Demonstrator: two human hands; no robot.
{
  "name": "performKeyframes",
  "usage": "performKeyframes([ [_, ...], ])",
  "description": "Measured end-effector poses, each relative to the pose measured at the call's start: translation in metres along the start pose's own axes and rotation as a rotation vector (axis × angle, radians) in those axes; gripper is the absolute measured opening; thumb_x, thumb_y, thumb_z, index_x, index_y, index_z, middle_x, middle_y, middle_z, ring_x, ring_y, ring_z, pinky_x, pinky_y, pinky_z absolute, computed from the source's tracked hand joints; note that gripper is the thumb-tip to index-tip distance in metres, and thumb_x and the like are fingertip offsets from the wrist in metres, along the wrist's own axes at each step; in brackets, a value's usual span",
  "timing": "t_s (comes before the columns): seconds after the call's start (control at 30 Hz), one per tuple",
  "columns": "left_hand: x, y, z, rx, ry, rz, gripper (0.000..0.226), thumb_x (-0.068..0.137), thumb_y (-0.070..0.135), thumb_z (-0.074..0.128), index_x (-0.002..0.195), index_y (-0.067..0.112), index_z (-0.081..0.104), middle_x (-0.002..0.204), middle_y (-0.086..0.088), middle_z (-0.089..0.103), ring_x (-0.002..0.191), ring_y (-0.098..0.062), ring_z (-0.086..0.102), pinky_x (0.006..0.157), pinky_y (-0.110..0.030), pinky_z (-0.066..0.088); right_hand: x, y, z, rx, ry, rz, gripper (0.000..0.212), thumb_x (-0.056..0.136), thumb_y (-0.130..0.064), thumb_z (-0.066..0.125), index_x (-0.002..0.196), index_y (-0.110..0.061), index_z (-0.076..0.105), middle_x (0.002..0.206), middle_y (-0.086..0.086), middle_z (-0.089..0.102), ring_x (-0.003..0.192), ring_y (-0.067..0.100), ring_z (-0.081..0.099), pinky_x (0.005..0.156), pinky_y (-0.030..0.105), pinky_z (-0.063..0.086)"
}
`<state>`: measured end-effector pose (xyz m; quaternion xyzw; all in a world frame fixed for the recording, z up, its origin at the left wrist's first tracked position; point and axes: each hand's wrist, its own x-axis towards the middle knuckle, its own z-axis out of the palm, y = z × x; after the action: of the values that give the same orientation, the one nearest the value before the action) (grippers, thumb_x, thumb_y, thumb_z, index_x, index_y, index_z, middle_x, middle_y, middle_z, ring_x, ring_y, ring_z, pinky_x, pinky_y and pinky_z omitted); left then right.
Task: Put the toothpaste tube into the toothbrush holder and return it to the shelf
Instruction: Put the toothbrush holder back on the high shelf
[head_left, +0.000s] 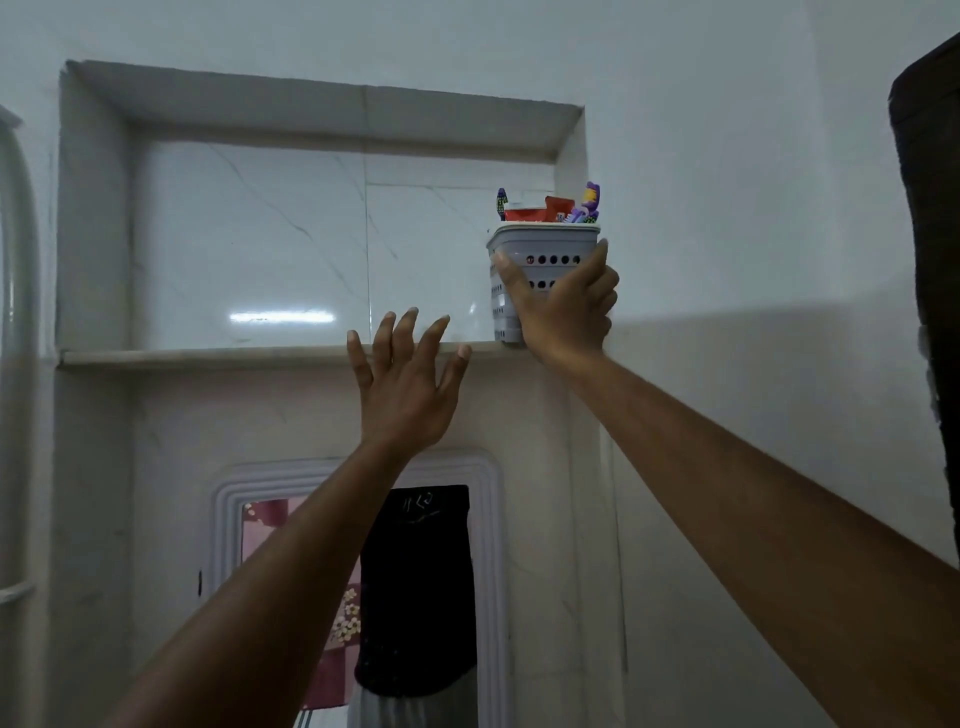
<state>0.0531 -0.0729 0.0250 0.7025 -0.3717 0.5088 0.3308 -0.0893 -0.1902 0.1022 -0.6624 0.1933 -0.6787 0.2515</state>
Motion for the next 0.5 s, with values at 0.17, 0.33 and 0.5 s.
performKeyframes([
  [0.17, 0.0, -0.001, 0.002, 0.018, 0.015, 0.005, 0.061, 0.107, 0.069, 0.027, 0.16, 0.041, 0.039, 0.172, 0.004, 0.027, 0.164, -0.021, 0.007, 0.126, -0.052, -0.02, -0.011, 0.021, 0.009, -0.179, -0.057, -0.15, 0.116, 0.105, -0.075, 0.059, 0.181, -0.016, -0.006, 0.182, 0.025, 0.014, 0.161, 0.044, 0.033, 0.127, 0.062, 0.039],
  [0.33, -0.003, 0.001, 0.004, 0.017, 0.029, -0.004, 0.059, 0.108, 0.068, 0.029, 0.159, 0.04, 0.04, 0.17, 0.003, 0.031, 0.164, -0.021, 0.009, 0.126, -0.051, -0.021, -0.022, 0.037, 0.01, -0.32, -0.186, -0.198, 0.098, 0.114, -0.065, 0.049, 0.182, -0.026, -0.009, 0.183, 0.029, 0.001, 0.169, 0.046, 0.018, 0.136, 0.059, 0.026],
  [0.5, -0.003, 0.004, 0.002, 0.036, 0.014, -0.015, 0.059, 0.108, 0.068, 0.029, 0.158, 0.039, 0.042, 0.167, 0.003, 0.035, 0.162, -0.022, 0.014, 0.126, -0.052, -0.021, -0.017, 0.044, 0.003, -0.28, -0.198, -0.205, 0.099, 0.107, -0.068, 0.061, 0.181, -0.028, 0.009, 0.164, 0.02, 0.03, 0.149, 0.041, 0.044, 0.122, 0.052, 0.045],
])
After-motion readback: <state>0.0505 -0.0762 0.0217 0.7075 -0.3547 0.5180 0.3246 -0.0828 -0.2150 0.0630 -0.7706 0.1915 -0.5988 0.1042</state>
